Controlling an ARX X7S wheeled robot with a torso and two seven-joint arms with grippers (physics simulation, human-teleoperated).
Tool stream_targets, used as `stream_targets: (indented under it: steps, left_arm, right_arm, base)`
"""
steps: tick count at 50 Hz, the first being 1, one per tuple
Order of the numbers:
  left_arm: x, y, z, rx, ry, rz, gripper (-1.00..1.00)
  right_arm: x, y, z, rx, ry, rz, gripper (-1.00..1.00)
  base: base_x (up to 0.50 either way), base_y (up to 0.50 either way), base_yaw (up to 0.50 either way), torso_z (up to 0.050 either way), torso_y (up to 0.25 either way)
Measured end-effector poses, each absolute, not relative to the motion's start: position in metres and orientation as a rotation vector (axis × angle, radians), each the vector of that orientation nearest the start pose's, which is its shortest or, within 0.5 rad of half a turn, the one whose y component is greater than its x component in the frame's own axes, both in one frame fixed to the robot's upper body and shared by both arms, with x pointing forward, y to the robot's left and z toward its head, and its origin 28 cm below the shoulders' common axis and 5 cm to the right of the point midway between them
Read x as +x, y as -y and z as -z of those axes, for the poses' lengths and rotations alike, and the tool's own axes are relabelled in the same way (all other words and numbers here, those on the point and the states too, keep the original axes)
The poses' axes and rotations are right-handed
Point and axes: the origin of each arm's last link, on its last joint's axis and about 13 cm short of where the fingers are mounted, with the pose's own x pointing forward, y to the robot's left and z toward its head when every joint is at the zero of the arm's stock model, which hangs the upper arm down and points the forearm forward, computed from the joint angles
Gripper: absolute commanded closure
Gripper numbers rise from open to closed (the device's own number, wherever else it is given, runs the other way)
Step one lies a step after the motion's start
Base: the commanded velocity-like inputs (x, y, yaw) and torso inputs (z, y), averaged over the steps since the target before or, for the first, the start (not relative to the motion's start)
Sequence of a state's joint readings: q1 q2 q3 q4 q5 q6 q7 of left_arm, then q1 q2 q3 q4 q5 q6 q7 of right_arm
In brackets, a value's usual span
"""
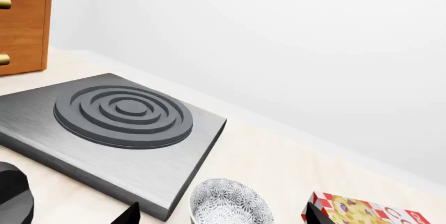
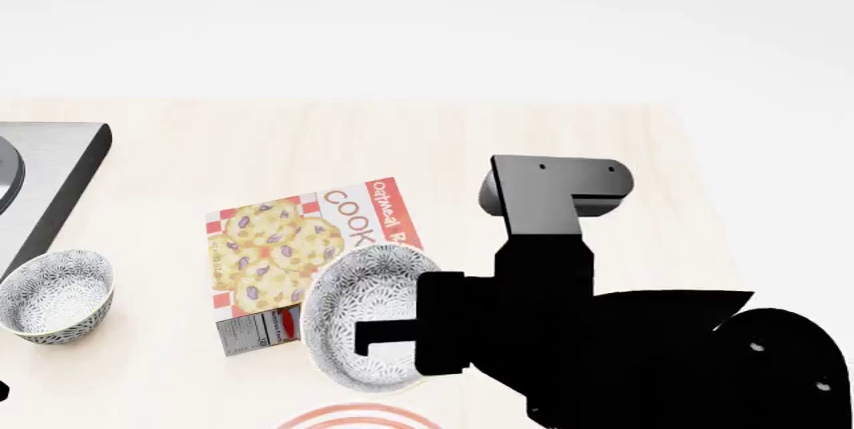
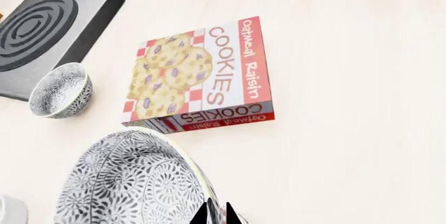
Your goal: Pick the akita bowl next to the plate and place it on the plate.
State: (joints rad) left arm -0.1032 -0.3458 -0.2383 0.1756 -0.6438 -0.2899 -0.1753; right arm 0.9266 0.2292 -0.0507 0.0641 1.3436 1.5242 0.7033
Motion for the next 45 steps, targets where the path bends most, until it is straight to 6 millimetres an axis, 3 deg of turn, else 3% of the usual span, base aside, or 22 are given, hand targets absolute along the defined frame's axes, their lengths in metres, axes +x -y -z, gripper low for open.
stream_targets:
  steps: [45]
  left_arm:
    - [0.228,-0.311,-0.084,-0.302,0.055,-0.245,-1.00]
  right_arm:
    - [0.278,0.079,-0.169,0.164,-0.835,-0.524,1.00]
  base:
    - [0.00,0.00,0.00,0.000,0.000]
